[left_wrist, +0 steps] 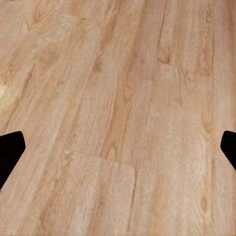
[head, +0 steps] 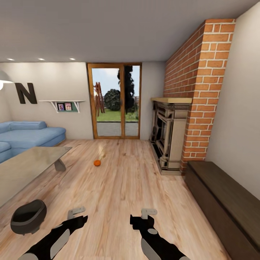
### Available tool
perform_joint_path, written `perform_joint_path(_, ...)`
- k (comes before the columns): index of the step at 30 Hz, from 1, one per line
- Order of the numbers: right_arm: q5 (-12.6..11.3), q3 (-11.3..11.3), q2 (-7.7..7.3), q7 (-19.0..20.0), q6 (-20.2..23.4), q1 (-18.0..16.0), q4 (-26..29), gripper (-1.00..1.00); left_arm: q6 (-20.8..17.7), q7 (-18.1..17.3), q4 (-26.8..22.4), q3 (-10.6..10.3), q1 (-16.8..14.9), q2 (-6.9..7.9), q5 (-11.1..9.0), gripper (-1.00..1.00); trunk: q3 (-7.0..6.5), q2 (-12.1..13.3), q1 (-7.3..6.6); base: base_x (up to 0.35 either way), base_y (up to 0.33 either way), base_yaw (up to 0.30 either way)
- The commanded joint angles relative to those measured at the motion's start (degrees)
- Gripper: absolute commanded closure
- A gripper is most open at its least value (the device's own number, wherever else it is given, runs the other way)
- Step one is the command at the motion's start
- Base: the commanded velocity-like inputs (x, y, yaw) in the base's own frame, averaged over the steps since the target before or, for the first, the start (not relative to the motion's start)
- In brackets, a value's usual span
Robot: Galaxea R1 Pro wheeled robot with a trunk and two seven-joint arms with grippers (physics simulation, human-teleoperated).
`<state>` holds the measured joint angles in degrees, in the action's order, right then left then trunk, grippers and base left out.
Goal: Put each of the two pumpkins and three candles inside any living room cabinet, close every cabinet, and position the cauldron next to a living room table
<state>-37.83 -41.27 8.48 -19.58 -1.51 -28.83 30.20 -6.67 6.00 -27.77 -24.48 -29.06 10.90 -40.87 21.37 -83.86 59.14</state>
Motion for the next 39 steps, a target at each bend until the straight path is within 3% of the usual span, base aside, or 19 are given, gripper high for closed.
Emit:
perform_joint_path(1,-0.58,-0.48,-0.04,-0.46,-0.16,-0.09,0.04,-1.00,-0.16,0.51,-0.17,-0.48,-0.03,0.09,-0.53,-1.00,0.07,-0.04,0.04,0.333,0.109,0.000)
perform_joint_path(23,-0.58,-0.48,-0.04,-0.46,-0.23,-0.09,0.04,-1.00,-0.36,0.54,0.08,-0.47,-0.03,0.08,-0.59,-1.00,0.07,-0.04,0.04,0.304,0.145,0.000)
perform_joint_path(39,-0.58,-0.48,-0.01,-0.46,-0.32,-0.09,0.03,-1.00,-0.21,0.54,0.12,-0.48,-0.03,0.03,-0.54,-1.00,0.07,-0.04,0.04,0.332,0.033,0.000)
